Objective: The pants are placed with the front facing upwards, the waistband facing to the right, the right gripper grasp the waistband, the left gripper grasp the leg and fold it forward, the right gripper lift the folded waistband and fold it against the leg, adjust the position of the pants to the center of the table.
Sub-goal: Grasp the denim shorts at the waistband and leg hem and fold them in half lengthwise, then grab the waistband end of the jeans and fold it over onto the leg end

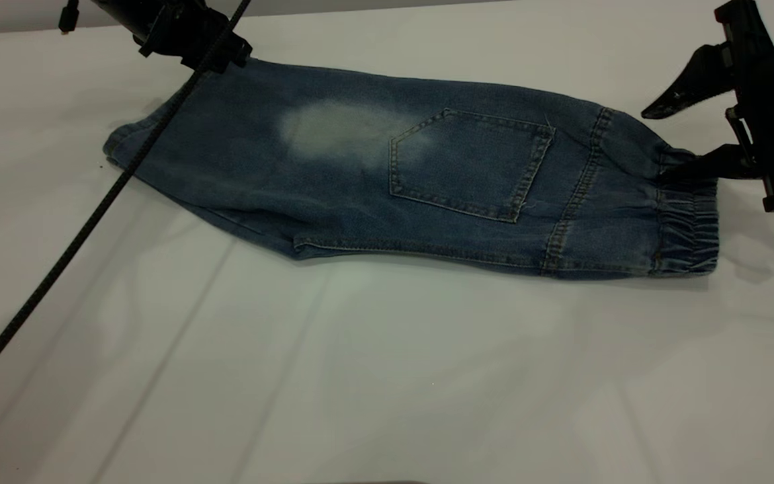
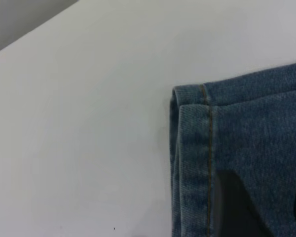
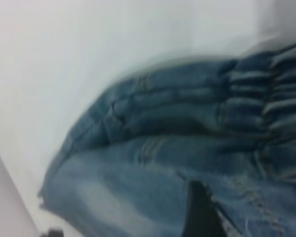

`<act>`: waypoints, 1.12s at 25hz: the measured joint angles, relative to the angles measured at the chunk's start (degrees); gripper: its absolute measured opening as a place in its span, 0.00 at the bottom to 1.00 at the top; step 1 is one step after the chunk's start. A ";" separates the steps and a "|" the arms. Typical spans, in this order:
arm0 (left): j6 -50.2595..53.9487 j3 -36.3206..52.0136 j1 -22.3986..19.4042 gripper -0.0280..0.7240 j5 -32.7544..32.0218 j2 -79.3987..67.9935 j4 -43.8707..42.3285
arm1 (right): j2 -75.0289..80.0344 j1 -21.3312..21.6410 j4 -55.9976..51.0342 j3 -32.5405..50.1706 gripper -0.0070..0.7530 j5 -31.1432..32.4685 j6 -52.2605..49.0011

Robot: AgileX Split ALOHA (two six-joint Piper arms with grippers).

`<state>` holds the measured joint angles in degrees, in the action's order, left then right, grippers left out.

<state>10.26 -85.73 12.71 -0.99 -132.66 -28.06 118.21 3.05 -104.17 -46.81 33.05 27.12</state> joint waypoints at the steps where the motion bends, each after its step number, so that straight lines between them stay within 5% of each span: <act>1: 0.05 0.00 0.00 0.42 0.00 0.00 0.00 | 0.00 0.00 0.00 0.00 0.53 1.75 1.97; 7: 0.24 0.00 0.62 0.42 -1.32 2.21 -0.12 | -0.53 0.00 0.44 -0.06 0.54 14.65 12.64; 15: 0.19 0.00 1.12 0.42 -1.75 3.79 -0.65 | -0.53 0.00 15.28 2.10 0.55 20.79 16.25; 20: 0.19 0.00 1.68 0.42 -1.68 3.79 -0.90 | -0.53 0.00 26.50 6.24 0.68 14.69 13.45; 28: 0.24 0.00 3.09 0.42 -1.64 3.79 -0.90 | -0.46 0.00 24.25 6.84 0.78 4.70 12.87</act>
<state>10.50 -85.73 15.80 -2.63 -128.87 -28.96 117.75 3.05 -79.91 -39.97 37.75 40.00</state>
